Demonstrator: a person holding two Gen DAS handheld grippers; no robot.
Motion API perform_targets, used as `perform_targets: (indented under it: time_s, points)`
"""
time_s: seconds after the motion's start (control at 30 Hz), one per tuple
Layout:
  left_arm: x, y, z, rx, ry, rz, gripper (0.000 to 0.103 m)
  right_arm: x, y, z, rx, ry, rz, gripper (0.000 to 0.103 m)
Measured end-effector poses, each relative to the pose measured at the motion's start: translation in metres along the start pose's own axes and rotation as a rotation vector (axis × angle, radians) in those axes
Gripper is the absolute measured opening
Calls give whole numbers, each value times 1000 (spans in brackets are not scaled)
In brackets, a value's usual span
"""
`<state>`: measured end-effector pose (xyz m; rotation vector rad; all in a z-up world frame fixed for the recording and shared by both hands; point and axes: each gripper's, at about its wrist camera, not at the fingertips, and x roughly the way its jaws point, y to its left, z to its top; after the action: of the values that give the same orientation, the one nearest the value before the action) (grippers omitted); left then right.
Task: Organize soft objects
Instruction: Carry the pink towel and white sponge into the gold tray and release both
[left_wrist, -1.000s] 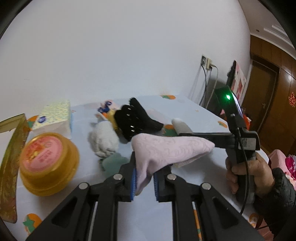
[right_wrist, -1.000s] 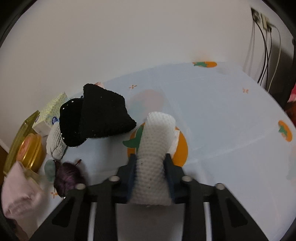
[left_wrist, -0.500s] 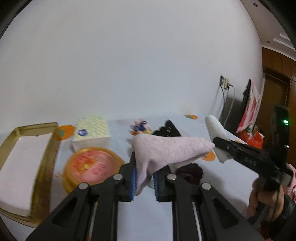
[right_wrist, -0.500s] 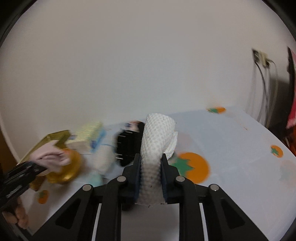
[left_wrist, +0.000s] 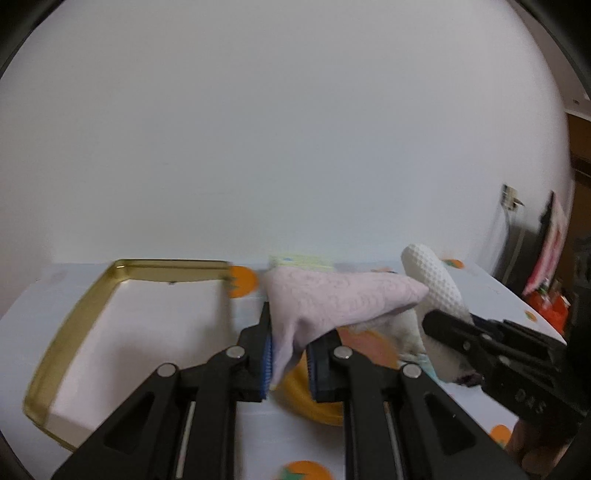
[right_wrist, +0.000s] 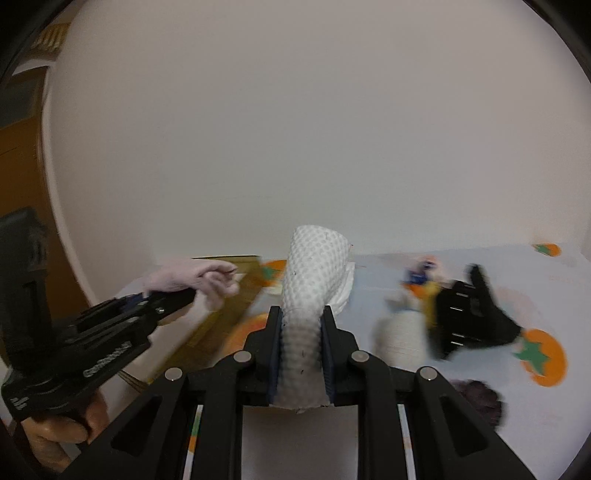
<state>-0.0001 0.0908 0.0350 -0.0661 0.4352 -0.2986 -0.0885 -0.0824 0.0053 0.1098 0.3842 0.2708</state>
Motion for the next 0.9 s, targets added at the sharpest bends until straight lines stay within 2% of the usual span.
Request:
perform_targets:
  time_s: [0.3,0.43,0.5,0.57,0.7,0.9]
  points:
    - [-4,84,6,-118,-11,161,13,51,66,13,-38,9,99,21]
    - [3,112,7,-160,11,265,13,83,82,20,-31,40,139,22]
    - [7,123,6,-191,30,293,13,100,88,21,-21,65,161,22]
    - [12,133,5,-213,52,325,13,122,89,23,-15,87,180,22]
    - [24,140,0,-192,99,403,13,158,95,28,-24,131,203,22]
    - [31,143,-6,-186,143,459,13,190,93,23,-62,191,214,22]
